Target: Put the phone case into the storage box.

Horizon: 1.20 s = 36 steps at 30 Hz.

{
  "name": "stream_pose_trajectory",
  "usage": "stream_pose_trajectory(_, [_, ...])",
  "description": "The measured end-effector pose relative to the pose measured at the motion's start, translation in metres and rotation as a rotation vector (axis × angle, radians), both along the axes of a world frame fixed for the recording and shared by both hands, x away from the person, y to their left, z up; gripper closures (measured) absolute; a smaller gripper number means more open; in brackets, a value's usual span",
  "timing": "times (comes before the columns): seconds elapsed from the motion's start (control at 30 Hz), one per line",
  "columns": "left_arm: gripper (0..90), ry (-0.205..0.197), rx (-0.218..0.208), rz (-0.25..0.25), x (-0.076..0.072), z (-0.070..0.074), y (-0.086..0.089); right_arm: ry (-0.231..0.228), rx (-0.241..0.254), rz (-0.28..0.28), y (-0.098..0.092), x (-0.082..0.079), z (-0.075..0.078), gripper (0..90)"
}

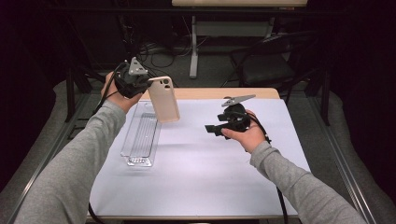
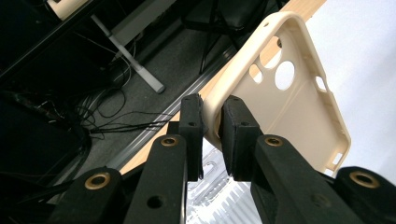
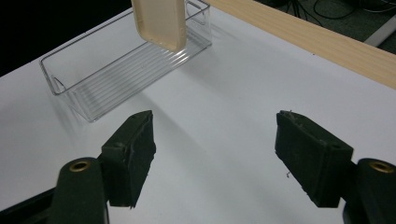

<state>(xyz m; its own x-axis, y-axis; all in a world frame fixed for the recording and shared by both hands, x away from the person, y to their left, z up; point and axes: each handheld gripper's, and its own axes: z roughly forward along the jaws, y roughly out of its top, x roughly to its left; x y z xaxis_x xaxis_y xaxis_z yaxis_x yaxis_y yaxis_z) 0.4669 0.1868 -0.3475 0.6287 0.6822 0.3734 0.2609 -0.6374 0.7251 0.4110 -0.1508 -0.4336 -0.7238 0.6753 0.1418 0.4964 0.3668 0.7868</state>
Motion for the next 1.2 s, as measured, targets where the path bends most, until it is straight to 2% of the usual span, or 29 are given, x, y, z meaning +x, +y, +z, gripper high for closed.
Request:
stream_pose_trajectory(0.5, [79.9,0.014,0.007,0.015,0.011,-0.004,0.008,-0.004,-0.01,-0.014,-0.003,0.001,-0.003,28.0])
stream_pose_trajectory(0.83, [79.9,0.006,0.011,0.018,0.016,-0.005,0.016,0.003,-0.012,-0.027,-0.004,0.001,-0.007,25.2])
stream_pose_trajectory(1.2, [79.8,-0.061,0.035,0.023,0.021,-0.006,0.033,-0.011,0.001,-0.082,-0.008,0.001,-0.008,17.9])
